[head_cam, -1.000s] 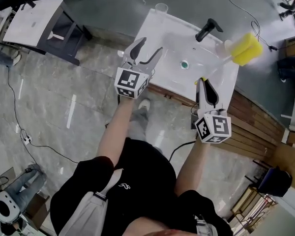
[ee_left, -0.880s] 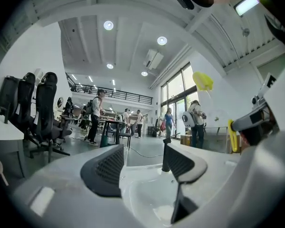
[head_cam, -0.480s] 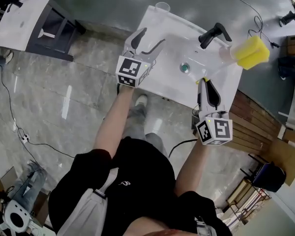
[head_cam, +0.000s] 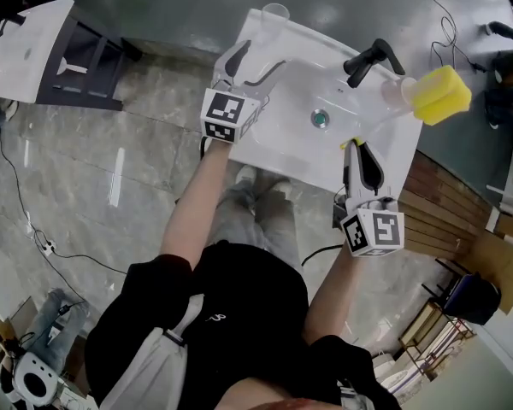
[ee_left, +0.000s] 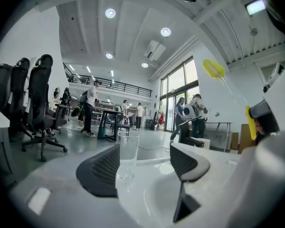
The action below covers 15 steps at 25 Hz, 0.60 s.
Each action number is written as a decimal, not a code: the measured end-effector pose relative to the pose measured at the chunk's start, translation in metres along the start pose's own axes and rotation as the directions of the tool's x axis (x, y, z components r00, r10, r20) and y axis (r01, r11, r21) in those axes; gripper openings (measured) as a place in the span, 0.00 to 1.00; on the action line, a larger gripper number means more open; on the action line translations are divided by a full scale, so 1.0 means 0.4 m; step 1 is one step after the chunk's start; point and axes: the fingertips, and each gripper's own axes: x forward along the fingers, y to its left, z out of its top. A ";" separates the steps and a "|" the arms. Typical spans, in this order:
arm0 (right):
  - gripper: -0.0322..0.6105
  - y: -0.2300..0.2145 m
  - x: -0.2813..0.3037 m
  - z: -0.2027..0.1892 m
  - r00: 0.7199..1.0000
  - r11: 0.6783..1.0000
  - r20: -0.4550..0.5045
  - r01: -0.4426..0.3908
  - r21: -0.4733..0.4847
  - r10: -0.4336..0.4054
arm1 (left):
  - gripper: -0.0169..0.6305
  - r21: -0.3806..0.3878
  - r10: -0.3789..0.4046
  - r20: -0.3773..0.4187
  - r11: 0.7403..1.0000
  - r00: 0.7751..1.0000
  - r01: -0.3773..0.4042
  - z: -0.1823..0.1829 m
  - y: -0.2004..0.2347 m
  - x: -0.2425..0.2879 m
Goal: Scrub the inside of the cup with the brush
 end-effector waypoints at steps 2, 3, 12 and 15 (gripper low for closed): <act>0.13 -0.002 0.002 -0.002 1.000 1.000 -0.006 0.004 0.000 -0.004 | 0.53 -0.007 0.012 -0.002 1.000 1.000 -0.012 -0.007 0.018 0.012; 0.13 -0.004 0.003 -0.003 1.000 1.000 -0.010 0.006 0.001 -0.006 | 0.53 -0.012 0.018 0.000 1.000 1.000 -0.018 -0.011 0.027 0.019; 0.13 -0.040 0.035 -0.027 0.999 1.000 -0.041 0.012 0.007 -0.011 | 0.53 0.010 0.032 -0.012 0.999 0.999 -0.032 -0.046 0.078 0.095; 0.13 -0.050 0.047 -0.040 0.998 1.000 -0.055 0.006 0.006 -0.006 | 0.53 0.016 0.041 -0.010 0.999 0.999 -0.041 -0.055 0.096 0.119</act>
